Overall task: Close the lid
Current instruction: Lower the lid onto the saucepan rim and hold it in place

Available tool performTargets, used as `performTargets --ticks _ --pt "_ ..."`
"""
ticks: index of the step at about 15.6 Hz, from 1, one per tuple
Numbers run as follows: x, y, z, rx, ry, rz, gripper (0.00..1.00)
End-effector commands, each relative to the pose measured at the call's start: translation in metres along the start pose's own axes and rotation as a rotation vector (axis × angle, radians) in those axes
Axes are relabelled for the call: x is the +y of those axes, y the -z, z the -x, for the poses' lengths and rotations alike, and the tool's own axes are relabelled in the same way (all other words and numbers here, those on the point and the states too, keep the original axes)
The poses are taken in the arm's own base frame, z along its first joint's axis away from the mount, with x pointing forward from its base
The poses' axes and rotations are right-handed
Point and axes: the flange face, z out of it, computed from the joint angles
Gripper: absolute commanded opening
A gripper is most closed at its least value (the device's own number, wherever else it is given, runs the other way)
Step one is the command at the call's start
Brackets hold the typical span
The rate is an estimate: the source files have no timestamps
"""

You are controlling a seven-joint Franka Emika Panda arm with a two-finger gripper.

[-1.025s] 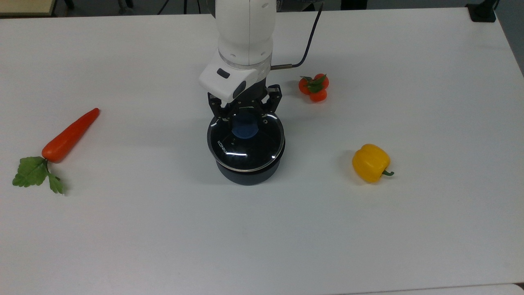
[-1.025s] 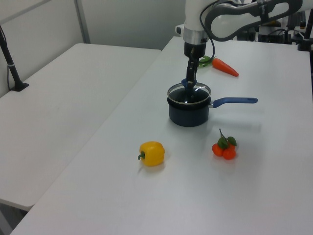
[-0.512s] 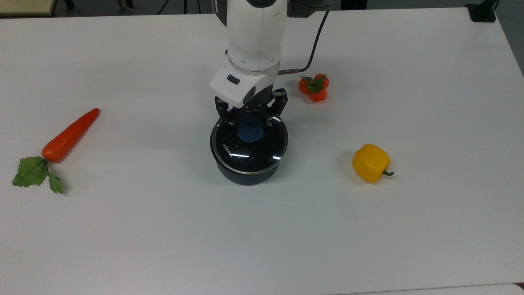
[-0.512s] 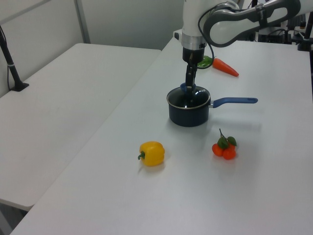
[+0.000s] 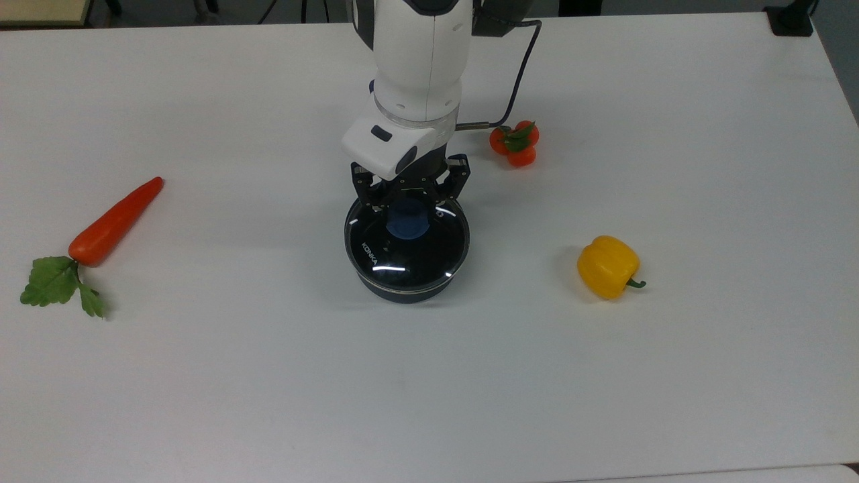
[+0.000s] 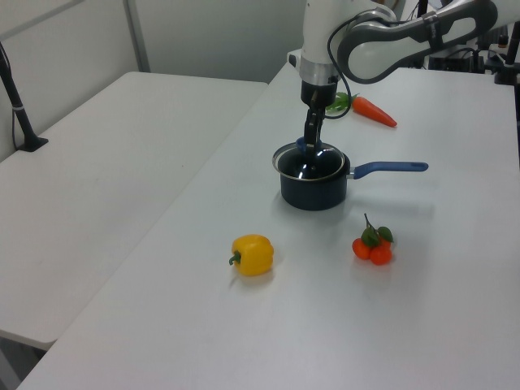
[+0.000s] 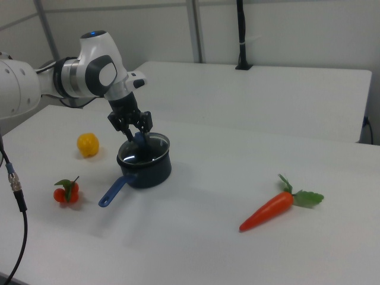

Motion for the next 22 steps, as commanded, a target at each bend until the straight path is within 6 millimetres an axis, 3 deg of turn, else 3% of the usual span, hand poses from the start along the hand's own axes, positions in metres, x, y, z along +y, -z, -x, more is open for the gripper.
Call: performTargets --ticks 1,9,22 --pt "-0.004 0.004 0.012 -0.023 -0.011 0.024 0.42" --pt "-0.001 0.021 0.018 -0.048 -0.05 0.026 0.42" --pt "-0.002 0.011 0.014 -0.024 -0.05 0.026 0.43"
